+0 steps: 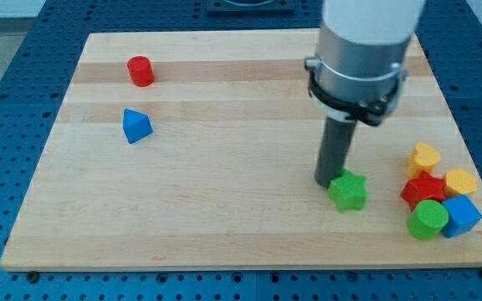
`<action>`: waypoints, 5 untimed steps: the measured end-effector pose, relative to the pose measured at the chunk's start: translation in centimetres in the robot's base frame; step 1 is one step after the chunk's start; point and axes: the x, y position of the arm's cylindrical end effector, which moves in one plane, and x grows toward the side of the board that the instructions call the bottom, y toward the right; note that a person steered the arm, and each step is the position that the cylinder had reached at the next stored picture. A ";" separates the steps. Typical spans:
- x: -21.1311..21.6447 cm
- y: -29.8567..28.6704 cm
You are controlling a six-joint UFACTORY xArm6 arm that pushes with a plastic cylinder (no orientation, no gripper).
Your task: Push blue triangle above green star
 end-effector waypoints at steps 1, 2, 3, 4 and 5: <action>2.4 2.7; 3.4 4.1; 2.1 2.5; -2.5 -3.0; -9.6 -8.2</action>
